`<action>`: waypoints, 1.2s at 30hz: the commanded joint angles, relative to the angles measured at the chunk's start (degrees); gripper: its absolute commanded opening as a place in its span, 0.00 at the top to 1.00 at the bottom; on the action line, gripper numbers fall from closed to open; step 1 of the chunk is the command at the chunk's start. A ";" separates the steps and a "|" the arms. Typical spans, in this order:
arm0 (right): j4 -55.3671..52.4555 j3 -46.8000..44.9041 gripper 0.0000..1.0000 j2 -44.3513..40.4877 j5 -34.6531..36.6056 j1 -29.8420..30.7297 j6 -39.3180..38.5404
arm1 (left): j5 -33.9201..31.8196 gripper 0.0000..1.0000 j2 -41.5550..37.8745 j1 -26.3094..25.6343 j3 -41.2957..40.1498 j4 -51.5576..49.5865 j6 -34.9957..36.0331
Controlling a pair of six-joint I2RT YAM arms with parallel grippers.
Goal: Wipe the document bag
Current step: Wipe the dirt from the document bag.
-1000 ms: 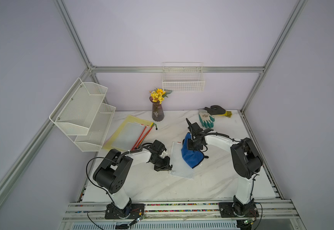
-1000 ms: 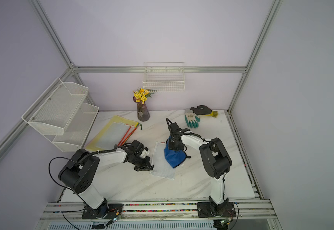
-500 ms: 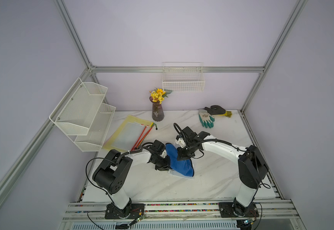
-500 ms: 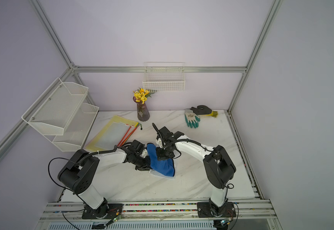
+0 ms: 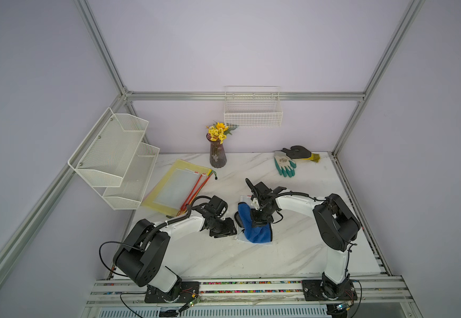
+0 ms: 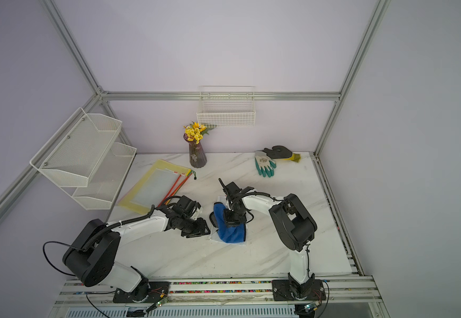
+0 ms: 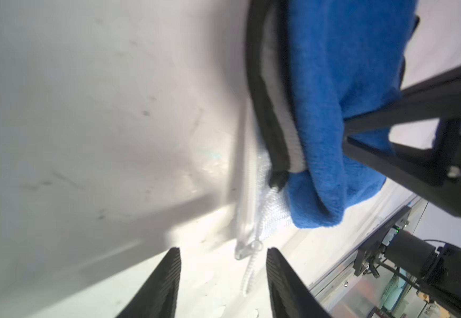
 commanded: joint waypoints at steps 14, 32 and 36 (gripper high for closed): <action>-0.59 -1.97 1.00 2.29 1.11 0.40 1.20 | -9.08 0.66 8.31 -4.60 8.88 -4.53 2.67; -3.95 3.18 1.00 4.87 8.53 -1.69 2.53 | -8.16 1.00 17.40 -6.28 1.97 -4.88 0.31; -5.22 4.94 1.00 3.75 20.77 -6.41 2.67 | -8.63 1.00 17.91 -7.09 -0.09 -5.05 0.36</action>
